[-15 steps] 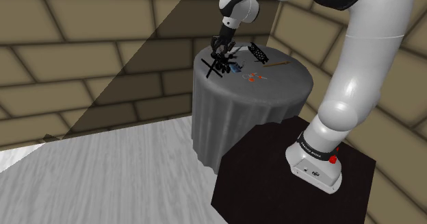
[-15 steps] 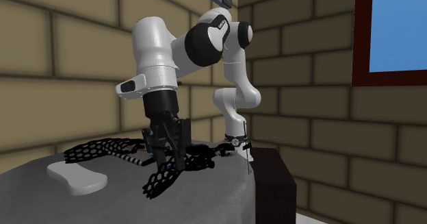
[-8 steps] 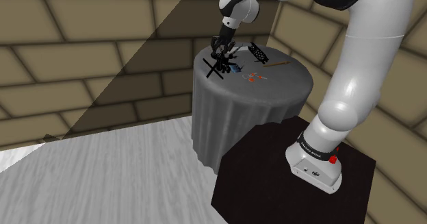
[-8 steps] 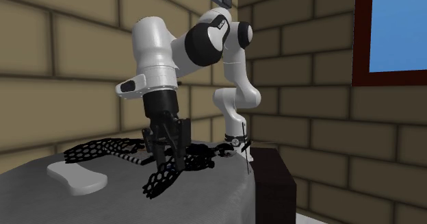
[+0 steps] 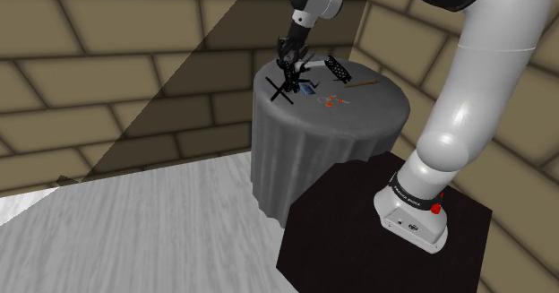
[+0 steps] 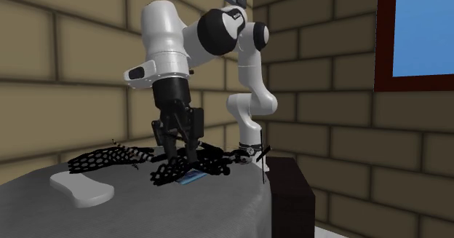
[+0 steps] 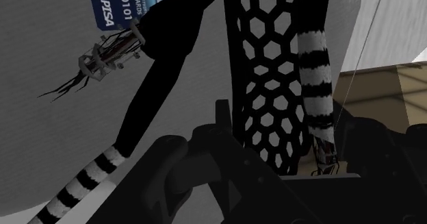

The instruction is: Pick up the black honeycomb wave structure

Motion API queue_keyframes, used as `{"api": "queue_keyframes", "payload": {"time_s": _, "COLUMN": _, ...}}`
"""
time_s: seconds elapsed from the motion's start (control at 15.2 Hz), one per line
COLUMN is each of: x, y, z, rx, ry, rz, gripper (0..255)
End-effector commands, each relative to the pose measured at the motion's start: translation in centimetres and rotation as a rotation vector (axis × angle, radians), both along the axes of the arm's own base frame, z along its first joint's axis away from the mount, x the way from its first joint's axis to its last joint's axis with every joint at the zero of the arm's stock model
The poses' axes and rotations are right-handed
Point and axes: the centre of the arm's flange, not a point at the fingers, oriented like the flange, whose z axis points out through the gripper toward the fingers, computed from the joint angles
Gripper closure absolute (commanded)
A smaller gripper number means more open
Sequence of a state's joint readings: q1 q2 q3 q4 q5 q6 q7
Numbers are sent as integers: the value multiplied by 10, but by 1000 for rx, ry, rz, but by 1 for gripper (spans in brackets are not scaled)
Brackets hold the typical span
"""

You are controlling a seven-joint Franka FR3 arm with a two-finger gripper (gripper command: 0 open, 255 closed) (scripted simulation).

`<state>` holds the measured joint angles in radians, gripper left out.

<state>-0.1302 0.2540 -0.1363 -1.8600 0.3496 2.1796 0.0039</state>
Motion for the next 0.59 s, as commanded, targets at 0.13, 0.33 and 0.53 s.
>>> {"api": "queue_keyframes", "payload": {"time_s": 0.13, "x": 1, "y": -1, "z": 22, "rx": 0, "ry": 0, "rz": 0, "gripper": 255}}
{"api": "queue_keyframes", "payload": {"time_s": 0.33, "x": 1, "y": -1, "z": 38, "rx": 0, "ry": 0, "rz": 0, "gripper": 255}}
{"api": "queue_keyframes", "payload": {"time_s": 0.53, "x": 1, "y": -1, "z": 44, "rx": 0, "ry": 0, "rz": 0, "gripper": 255}}
